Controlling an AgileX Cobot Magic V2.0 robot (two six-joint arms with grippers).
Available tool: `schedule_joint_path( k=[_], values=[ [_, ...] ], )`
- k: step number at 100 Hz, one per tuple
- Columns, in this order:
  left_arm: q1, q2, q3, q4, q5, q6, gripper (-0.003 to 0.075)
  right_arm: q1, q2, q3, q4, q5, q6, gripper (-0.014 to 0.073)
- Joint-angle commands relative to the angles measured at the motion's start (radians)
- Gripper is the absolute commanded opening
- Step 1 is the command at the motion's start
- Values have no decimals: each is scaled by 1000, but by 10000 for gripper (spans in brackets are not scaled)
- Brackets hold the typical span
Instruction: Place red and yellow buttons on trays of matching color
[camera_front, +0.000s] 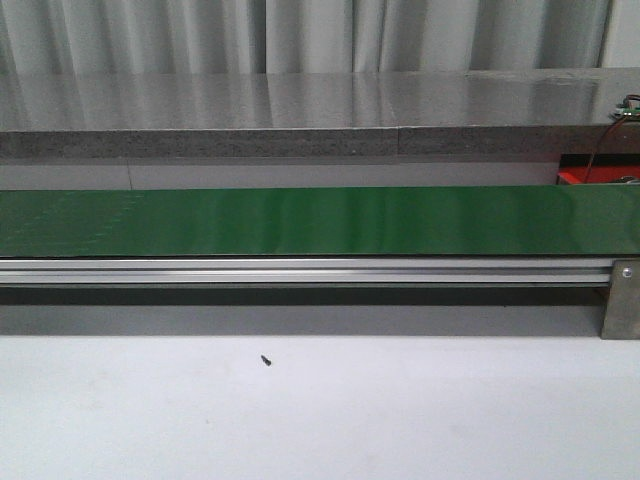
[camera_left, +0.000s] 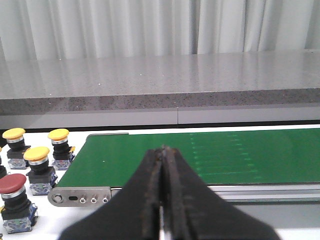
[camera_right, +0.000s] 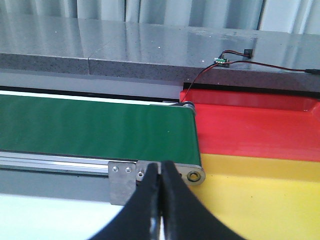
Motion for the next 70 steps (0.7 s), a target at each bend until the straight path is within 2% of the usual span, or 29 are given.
schedule_joint_path(
  k=[1, 30, 48, 70],
  values=[
    [-9, -34, 41, -6, -82, -8, -20, 0, -18, -19, 0, -85, -2, -68],
    [-9, -34, 33, -6, -82, -8, -20, 0, -18, -19, 0, -85, -2, -68],
    [-9, -22, -57, -39, -63, -8, -20, 0, -18, -19, 0, -85, -2, -68],
    [-9, 127, -324, -75, 171, -8, -20, 0, -18, -19, 0, -85, -2, -68]
  ],
)
